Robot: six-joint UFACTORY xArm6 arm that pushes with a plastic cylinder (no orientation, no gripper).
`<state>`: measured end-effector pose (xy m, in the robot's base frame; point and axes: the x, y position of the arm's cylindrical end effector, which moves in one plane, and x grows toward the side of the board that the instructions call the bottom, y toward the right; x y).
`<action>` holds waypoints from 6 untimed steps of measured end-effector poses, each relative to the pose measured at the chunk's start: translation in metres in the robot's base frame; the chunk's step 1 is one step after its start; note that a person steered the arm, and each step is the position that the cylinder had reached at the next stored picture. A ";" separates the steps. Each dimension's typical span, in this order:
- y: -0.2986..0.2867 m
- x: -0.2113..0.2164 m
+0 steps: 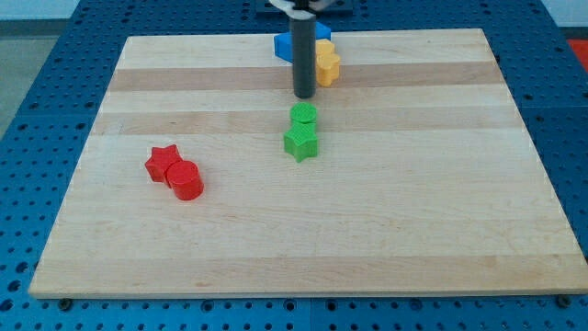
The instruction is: Push the yellow heart and yellow hexagon closer to blue cube
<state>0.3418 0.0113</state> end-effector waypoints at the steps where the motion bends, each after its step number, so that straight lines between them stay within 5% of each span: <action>1: 0.028 0.015; 6: 0.030 -0.038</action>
